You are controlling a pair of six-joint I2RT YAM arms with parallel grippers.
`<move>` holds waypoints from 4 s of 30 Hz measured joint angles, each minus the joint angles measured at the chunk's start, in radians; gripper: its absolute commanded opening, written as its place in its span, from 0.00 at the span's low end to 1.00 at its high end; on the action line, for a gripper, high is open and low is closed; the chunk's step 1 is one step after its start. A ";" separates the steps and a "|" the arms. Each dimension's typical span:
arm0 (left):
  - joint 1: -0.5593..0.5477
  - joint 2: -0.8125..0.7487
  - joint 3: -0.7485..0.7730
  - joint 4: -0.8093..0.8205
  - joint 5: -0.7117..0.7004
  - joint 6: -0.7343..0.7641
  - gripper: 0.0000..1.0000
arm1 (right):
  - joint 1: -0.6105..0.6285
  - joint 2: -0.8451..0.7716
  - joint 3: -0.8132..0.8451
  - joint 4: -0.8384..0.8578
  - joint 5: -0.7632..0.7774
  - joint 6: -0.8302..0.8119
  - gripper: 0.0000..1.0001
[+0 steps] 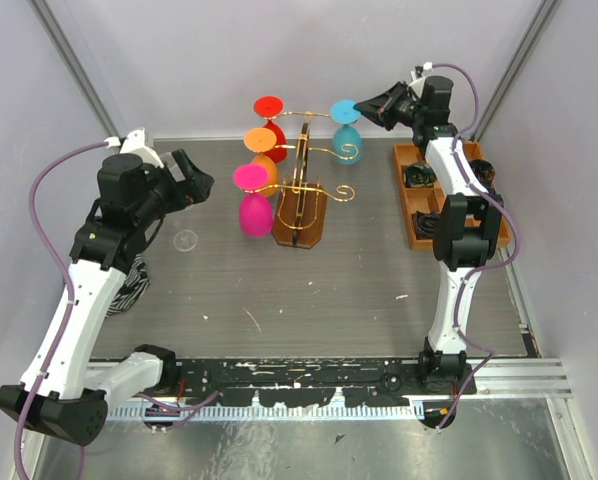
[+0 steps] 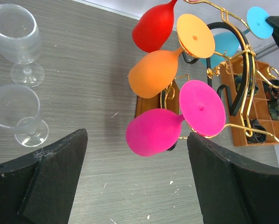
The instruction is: Take the wine glass off the wine glass rack
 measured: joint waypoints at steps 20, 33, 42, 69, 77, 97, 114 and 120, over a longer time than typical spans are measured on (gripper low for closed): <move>0.000 -0.016 0.000 -0.022 -0.004 0.011 0.96 | -0.035 -0.127 -0.200 0.150 -0.004 0.080 0.01; 0.000 -0.018 0.000 -0.022 -0.005 0.011 0.97 | 0.020 -0.203 -0.275 0.183 -0.014 0.072 0.01; 0.000 -0.022 -0.001 -0.025 -0.020 0.021 0.99 | 0.042 -0.079 0.000 0.137 0.013 0.055 0.01; 0.000 0.119 0.568 -0.228 -0.040 0.155 0.98 | 1.167 -0.640 -0.158 -0.312 0.933 -1.842 0.01; 0.002 0.086 0.650 -0.297 -0.015 0.187 0.98 | 1.325 -0.469 -0.158 -0.384 1.182 -2.045 0.01; 0.002 0.157 0.621 -0.371 0.219 0.253 0.98 | 1.427 -0.430 -0.135 -0.414 1.269 -2.103 0.01; 0.000 0.173 0.587 -0.390 0.255 0.258 0.55 | 1.456 -0.430 -0.135 -0.408 1.275 -2.116 0.53; 0.002 0.083 0.484 -0.363 0.084 0.269 0.52 | 1.459 -0.449 -0.153 -0.404 1.327 -2.012 0.89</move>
